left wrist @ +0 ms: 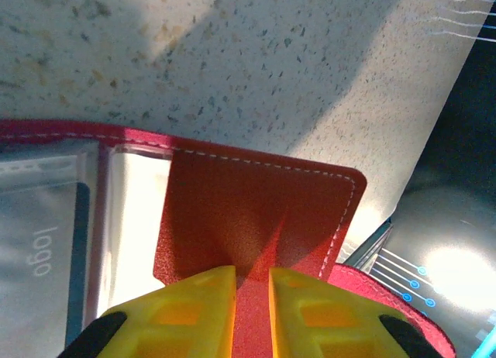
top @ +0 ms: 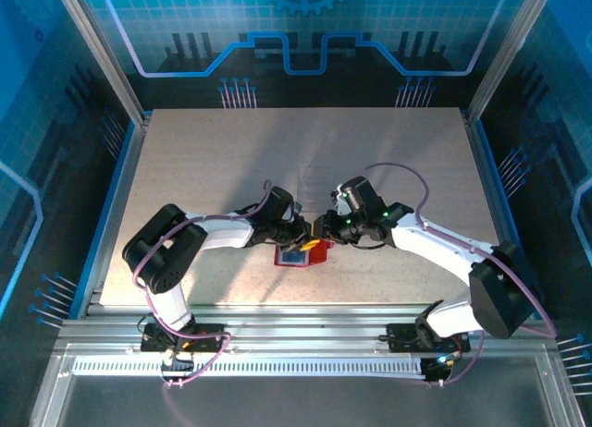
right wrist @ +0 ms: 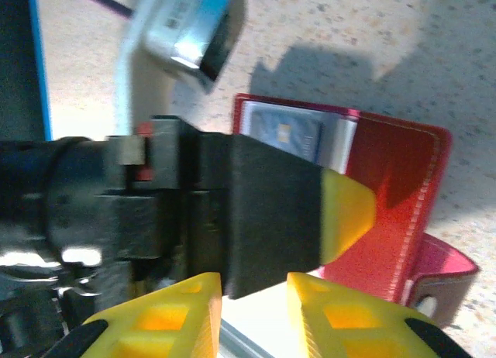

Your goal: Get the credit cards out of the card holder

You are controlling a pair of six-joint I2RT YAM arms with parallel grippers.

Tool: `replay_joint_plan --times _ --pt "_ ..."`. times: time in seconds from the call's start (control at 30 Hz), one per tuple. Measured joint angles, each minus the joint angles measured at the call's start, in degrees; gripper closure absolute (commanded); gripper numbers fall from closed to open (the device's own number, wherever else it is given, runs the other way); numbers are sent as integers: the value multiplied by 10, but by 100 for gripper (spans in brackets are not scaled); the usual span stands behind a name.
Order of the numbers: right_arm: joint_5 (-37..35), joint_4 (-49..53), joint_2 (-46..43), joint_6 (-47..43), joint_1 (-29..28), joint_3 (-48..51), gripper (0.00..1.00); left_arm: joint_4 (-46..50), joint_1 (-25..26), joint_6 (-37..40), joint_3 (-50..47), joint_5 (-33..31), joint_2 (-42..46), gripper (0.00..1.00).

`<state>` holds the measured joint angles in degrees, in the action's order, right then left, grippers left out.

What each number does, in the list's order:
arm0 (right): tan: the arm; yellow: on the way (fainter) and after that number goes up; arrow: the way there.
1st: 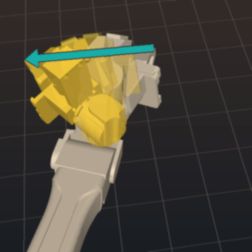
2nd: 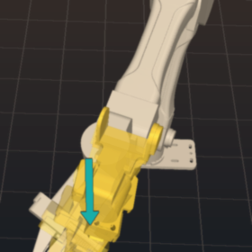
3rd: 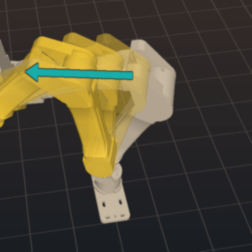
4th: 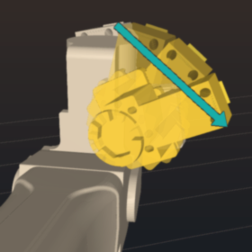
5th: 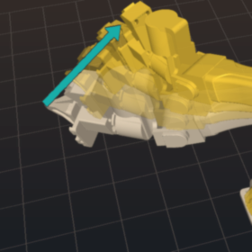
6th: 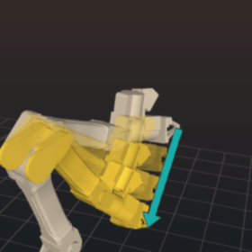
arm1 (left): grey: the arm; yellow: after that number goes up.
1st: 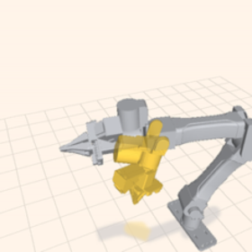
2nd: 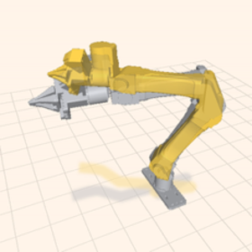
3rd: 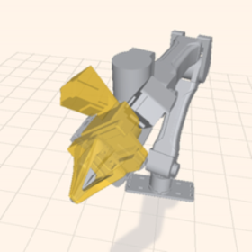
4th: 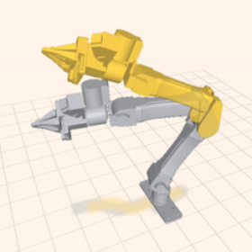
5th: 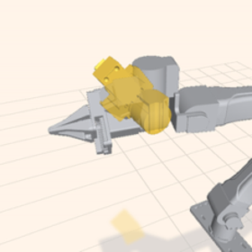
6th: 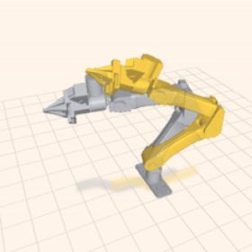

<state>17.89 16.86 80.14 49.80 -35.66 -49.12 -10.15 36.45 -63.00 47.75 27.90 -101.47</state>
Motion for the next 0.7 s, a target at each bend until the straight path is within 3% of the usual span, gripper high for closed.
replay_joint_plan --times 0.3,0.7 --pt "-39 32 28 -23 0 1 78 -2 -10 -1 -28 -3 23 81" --pt "-31 13 73 -30 0 6 84 88 -69 51 -45 -38 115 80"
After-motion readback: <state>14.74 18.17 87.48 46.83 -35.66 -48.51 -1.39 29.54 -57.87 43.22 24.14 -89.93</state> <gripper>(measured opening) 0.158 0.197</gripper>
